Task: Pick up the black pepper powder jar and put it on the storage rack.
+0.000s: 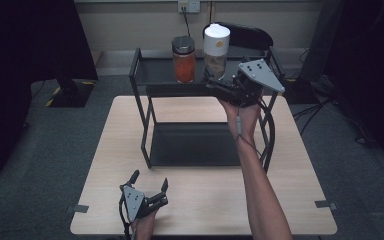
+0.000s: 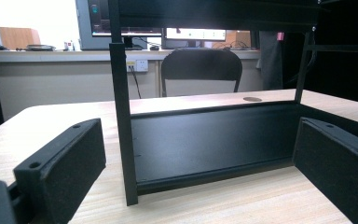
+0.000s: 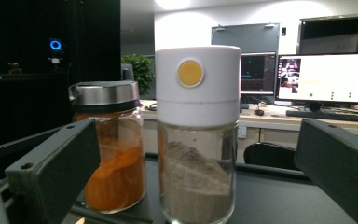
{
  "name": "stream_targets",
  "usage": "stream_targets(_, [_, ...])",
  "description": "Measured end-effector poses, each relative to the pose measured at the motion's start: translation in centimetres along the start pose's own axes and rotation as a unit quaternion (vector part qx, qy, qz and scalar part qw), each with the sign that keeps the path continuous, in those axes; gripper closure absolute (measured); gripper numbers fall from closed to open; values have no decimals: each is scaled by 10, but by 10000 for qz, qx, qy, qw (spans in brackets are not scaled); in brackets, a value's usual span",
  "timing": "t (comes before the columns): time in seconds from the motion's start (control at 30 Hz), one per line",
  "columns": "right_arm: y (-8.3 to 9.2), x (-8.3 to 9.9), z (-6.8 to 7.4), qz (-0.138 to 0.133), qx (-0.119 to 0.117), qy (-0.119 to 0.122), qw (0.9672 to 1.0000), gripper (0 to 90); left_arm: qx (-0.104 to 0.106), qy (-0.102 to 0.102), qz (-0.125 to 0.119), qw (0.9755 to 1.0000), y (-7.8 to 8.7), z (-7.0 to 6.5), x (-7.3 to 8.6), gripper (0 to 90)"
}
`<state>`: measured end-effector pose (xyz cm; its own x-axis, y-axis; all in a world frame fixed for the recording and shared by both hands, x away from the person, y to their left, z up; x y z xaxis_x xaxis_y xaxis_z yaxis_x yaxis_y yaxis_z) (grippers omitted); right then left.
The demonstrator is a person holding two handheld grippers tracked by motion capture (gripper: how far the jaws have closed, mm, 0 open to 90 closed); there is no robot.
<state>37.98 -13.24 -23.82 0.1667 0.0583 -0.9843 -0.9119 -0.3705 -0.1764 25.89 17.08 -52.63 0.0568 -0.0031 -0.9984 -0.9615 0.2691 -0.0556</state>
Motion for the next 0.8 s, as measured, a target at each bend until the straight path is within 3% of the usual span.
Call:
stream_targets(0.37, [25, 19, 0, -93, -99, -83, 9999, 0, -20, 5, -4, 10000, 0, 0, 0, 18])
stream_targets(0.8, [59, 40, 4, -246, -114, 3, 9996, 0, -23, 3, -3, 10000, 0, 0, 0, 18])
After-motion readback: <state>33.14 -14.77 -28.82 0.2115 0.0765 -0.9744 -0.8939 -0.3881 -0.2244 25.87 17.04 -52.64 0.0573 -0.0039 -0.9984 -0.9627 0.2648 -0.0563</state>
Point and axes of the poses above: each handheld gripper's, and its own axes: y roughly backward along the jaws, x roughly out of its underside, z roughly to its left, the point moved 10 cm from there along -y, roughly forward along the jaws, and after that the axes turned 1 degree about -x, right-handed, at the moved point
